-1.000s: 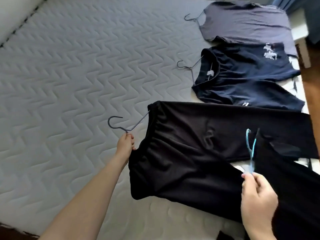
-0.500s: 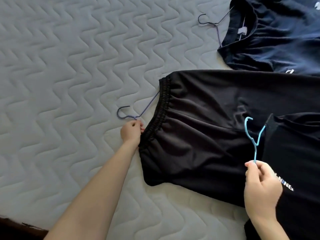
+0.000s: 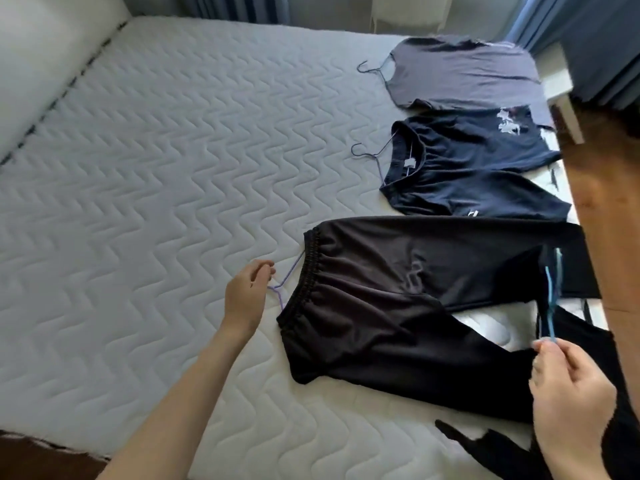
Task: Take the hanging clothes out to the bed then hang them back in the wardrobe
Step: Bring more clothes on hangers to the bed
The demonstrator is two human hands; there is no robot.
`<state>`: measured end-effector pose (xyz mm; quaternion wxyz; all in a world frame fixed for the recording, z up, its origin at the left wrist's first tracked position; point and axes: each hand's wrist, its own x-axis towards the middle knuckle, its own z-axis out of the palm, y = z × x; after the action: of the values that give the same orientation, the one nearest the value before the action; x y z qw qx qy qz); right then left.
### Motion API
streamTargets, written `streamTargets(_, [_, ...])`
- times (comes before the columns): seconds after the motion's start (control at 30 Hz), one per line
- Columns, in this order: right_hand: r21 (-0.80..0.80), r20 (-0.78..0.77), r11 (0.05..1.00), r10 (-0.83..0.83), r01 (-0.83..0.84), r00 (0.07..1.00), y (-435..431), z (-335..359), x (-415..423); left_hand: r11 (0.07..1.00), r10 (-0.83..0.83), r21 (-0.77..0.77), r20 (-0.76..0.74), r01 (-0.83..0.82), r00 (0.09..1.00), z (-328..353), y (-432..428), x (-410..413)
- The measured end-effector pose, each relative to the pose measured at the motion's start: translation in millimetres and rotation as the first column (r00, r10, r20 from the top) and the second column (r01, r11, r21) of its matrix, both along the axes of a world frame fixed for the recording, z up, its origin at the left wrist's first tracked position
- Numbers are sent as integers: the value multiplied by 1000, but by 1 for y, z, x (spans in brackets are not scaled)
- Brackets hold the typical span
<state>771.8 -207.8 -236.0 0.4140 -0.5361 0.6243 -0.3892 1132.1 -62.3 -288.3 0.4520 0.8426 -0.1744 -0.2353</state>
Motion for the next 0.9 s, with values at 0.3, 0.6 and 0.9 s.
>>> streamTargets(0.3, [-71, 277, 997, -22, 43, 961, 78, 208, -81, 959, -88, -268, 16, 89, 996, 181, 101, -118])
streamTargets(0.6, [25, 370, 998, 42, -55, 928, 190, 218, -101, 965, -254, 42, -123, 260, 959, 104, 244, -177])
streamTargets(0.9, [240, 331, 851, 380, -466, 864, 241, 185, -36, 982, 85, 182, -142, -58, 986, 88, 380, -204])
